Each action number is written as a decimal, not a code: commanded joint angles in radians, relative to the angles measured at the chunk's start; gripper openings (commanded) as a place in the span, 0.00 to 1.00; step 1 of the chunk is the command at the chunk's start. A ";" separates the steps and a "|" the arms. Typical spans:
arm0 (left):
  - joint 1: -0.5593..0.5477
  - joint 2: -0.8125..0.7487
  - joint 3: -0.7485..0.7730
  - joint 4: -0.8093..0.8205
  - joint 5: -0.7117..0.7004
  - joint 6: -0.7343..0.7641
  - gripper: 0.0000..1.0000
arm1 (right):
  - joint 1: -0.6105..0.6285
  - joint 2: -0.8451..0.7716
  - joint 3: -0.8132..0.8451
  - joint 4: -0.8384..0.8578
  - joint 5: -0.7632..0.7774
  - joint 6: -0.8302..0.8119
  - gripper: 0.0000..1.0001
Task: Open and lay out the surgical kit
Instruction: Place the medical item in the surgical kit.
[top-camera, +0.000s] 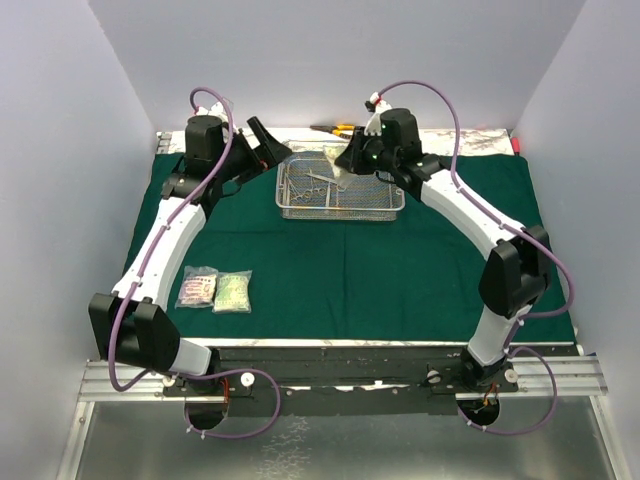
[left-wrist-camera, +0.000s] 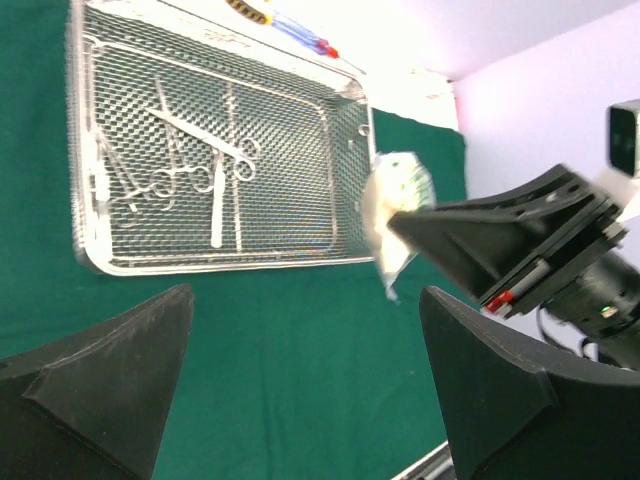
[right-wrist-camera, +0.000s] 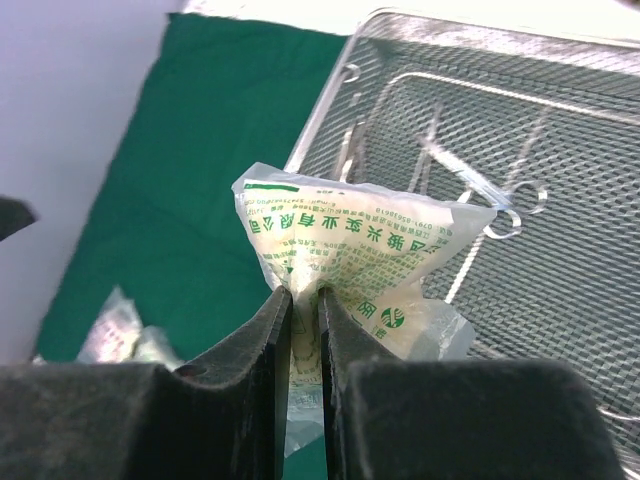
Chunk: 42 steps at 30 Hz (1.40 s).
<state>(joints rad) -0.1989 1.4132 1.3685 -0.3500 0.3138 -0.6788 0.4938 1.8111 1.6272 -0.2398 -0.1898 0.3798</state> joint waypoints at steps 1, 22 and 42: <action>-0.008 0.018 -0.038 0.120 0.124 -0.124 0.96 | 0.023 -0.050 -0.069 0.129 -0.177 0.104 0.18; -0.050 0.042 -0.155 0.212 0.140 -0.355 0.44 | 0.137 -0.024 -0.041 0.165 -0.215 0.133 0.20; -0.041 0.005 -0.042 0.108 0.469 0.100 0.00 | 0.094 -0.280 -0.298 0.296 -0.305 0.100 0.81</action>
<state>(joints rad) -0.2440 1.4742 1.2835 -0.2039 0.6231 -0.7311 0.6117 1.6325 1.3911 -0.0734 -0.4278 0.4793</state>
